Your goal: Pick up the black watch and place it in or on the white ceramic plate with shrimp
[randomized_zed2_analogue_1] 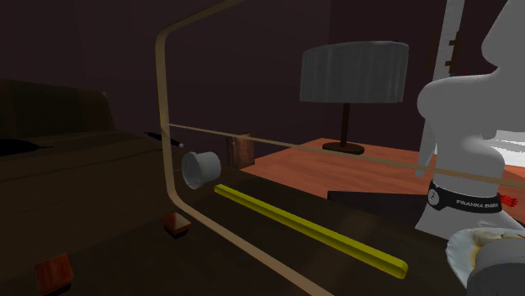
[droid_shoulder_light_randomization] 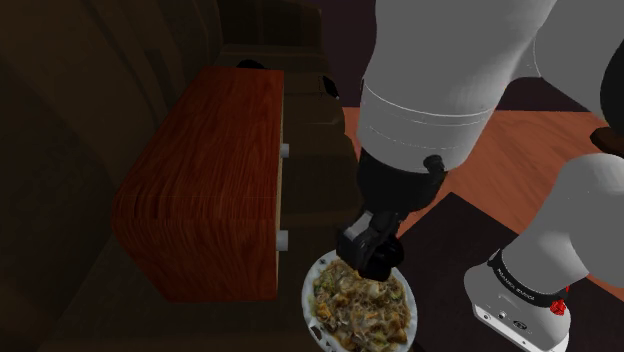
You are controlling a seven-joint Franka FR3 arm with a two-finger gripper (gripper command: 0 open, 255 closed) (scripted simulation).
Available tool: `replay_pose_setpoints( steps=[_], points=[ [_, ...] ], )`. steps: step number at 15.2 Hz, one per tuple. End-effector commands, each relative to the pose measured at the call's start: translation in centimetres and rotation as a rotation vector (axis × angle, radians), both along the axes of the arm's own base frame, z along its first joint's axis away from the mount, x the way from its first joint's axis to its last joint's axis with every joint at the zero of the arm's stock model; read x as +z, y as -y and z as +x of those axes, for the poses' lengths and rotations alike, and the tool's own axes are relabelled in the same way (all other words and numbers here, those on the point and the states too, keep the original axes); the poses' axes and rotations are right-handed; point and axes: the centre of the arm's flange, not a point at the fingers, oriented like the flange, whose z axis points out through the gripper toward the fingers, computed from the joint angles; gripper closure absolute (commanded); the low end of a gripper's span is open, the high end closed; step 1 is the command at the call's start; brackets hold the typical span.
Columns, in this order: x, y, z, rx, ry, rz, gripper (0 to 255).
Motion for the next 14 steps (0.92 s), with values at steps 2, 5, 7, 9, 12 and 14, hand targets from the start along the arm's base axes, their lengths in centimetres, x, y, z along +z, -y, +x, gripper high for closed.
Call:
replay_pose_setpoints(
  steps=[2,5,7,9,12,14],
  points=[
    [-0.8,-0.7,-1.0,-0.001,0.0,0.0,255],
    [-2.4,-0.7,-1.0,-0.001,0.0,0.0,255],
    [-3.5,-0.7,-1.0,-0.001,0.0,0.0,255],
    [-4.5,-0.7,-1.0,-0.001,0.0,0.0,255],
    [-6.1,-0.7,-1.0,-0.001,0.0,0.0,255],
    [-7.2,-0.7,-1.0,-0.001,0.0,0.0,255]
  ],
)
